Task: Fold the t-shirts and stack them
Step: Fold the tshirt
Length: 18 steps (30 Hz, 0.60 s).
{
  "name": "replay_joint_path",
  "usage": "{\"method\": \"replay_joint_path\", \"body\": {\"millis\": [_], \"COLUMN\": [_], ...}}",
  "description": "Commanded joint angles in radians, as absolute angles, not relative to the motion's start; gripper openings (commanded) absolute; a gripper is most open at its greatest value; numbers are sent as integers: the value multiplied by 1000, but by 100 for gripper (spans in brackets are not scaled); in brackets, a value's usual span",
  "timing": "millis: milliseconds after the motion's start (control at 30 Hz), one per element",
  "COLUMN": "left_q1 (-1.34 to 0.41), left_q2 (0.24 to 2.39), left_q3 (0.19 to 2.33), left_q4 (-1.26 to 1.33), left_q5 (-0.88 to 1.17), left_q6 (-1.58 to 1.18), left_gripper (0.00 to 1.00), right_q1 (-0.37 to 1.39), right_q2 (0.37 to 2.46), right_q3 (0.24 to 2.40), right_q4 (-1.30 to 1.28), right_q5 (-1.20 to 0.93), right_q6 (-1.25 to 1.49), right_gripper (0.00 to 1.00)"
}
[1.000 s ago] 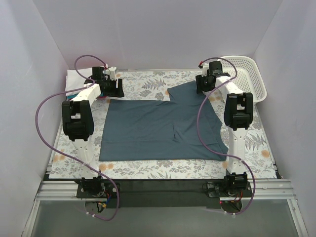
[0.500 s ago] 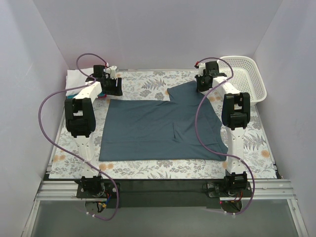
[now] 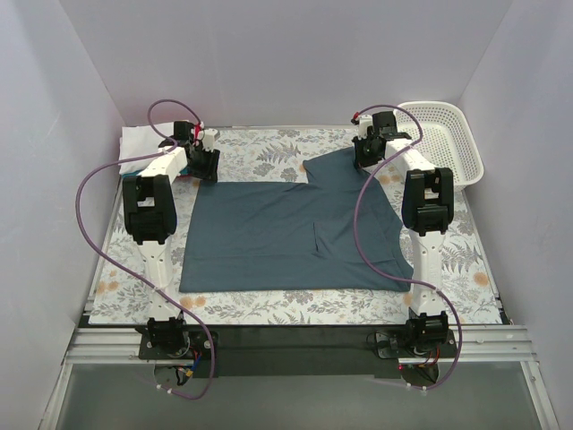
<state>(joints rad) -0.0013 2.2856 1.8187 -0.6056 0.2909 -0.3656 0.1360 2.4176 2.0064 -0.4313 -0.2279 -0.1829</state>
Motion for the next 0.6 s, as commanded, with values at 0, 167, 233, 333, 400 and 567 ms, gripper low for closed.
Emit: {"method": "replay_joint_path", "body": {"millis": [0, 167, 233, 333, 400, 567], "left_q1": [-2, -2, -2, -2, -2, -2], "left_q2": [2272, 2283, 2287, 2292, 2292, 2299], "left_q3": [1844, 1867, 1870, 1881, 1888, 1922], "left_q4": [-640, -664, -661, -658, -661, -695], "left_q5": [267, 239, 229, 209, 219, 261], "left_q6": [-304, -276, -272, -267, -265, -245], "left_gripper": [40, 41, 42, 45, 49, 49], "right_q1": [141, 141, 143, 143, 141, 141], "right_q2": [2399, 2388, 2388, 2388, 2388, 2388], "right_q3": [2017, 2017, 2019, 2023, 2028, 2034], "right_q4": [-460, -462, -465, -466, -468, -468], "right_q5": [-255, -255, -256, -256, -256, -256], "right_q6": [-193, -201, -204, -207, -207, -209], "right_gripper": [1, 1, 1, 1, 1, 1]}}
